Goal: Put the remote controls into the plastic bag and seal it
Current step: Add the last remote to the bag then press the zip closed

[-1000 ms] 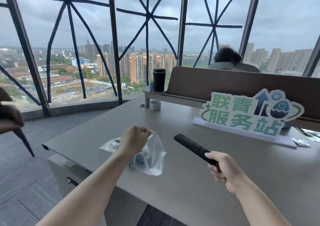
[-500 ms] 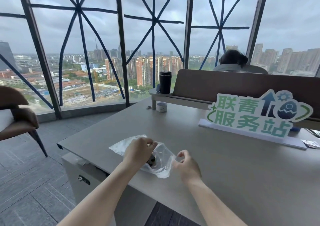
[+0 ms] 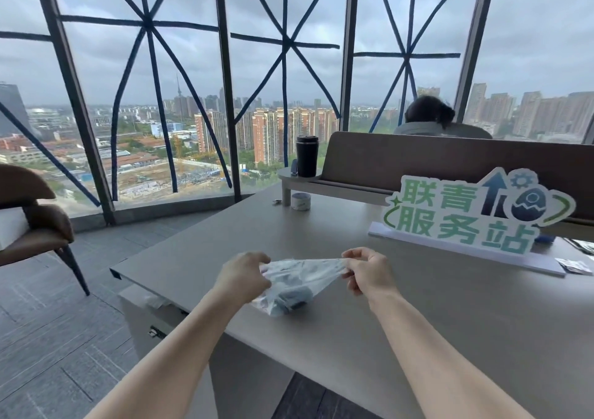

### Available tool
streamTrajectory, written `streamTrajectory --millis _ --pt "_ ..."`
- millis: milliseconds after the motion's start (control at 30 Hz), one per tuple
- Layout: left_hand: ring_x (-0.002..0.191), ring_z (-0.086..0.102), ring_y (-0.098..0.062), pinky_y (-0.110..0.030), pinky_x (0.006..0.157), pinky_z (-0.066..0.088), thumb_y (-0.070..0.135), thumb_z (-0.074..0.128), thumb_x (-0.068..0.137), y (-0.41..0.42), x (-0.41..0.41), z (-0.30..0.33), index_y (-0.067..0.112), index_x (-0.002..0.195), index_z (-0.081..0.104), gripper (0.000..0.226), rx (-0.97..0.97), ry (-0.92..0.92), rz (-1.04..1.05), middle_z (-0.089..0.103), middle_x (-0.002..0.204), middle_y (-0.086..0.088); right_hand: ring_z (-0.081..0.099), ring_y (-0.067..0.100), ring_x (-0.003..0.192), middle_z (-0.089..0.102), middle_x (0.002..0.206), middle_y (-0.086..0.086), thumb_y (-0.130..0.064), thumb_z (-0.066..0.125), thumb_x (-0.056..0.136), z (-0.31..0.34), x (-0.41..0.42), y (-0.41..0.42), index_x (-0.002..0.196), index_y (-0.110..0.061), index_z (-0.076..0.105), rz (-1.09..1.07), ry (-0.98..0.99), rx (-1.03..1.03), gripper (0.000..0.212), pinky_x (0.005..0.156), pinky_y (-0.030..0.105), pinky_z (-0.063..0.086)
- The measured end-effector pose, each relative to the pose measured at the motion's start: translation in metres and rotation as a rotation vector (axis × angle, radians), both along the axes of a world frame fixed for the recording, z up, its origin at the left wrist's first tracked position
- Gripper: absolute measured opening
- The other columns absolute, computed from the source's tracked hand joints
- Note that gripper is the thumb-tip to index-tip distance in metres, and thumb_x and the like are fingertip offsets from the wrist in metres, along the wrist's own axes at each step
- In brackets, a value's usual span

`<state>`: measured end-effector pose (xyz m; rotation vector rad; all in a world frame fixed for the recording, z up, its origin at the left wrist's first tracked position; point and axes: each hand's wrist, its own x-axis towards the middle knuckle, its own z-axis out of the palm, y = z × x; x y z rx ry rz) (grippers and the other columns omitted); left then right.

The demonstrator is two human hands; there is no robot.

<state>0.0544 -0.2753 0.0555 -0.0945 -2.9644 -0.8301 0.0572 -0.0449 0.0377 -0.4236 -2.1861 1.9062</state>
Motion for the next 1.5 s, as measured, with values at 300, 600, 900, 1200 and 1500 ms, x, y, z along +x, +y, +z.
streamTrajectory --millis 300,600,900,1200,1500 --pt "0.054 0.063 -0.012 -0.02 0.054 0.058 -0.002 0.068 0.078 0.07 -0.001 0.13 0.004 0.084 0.068 0.008 0.882 0.078 -0.189 0.065 0.07 -0.01 0.039 0.006 0.032 0.059 0.058 0.005 0.002 0.06 0.085 0.13 0.067 0.075 0.08 -0.01 0.074 -0.011 0.268 -0.133 0.019 0.031 0.016 0.031" --pt "0.08 0.069 -0.014 -0.015 0.069 0.055 -0.002 0.069 0.076 0.138 0.003 0.113 0.011 0.086 0.075 0.017 1.01 -0.086 -0.489 0.075 0.083 -0.006 0.02 0.015 0.042 0.025 0.049 0.006 -0.008 0.068 0.08 0.171 0.12 0.141 0.052 0.001 0.05 -0.151 0.09 0.647 0.035 0.032 0.017 0.023" --pt "0.06 0.059 -0.018 -0.022 0.061 0.056 0.0 0.069 0.08 0.182 0.013 0.079 -0.003 0.084 0.072 0.006 0.915 0.052 -0.444 0.067 0.075 -0.016 0.04 0.015 0.047 0.046 0.053 0.003 -0.012 0.063 0.077 0.166 0.14 0.176 0.054 -0.014 0.056 -0.224 -0.056 0.601 0.024 0.048 0.025 0.035" --pt "0.049 0.059 -0.01 -0.02 0.046 0.049 0.009 0.071 0.079 0.225 0.039 0.093 0.011 0.079 0.071 0.001 1.088 -0.039 -0.465 0.072 0.068 0.002 0.057 0.026 0.074 0.06 0.061 -0.004 -0.036 0.06 0.076 0.167 0.163 0.198 0.054 -0.024 0.063 -0.404 -0.061 1.011 0.025 0.067 0.032 0.044" --pt "0.042 0.051 -0.011 -0.025 0.046 0.049 0.003 0.07 0.078 0.259 0.053 0.116 0.008 0.067 0.071 0.013 0.887 0.082 -0.549 0.065 0.055 0.0 0.066 0.008 0.088 0.075 0.086 -0.014 -0.055 0.067 0.074 0.167 0.147 0.16 0.088 -0.028 0.077 -0.149 0.184 1.041 0.032 0.083 0.034 0.054"
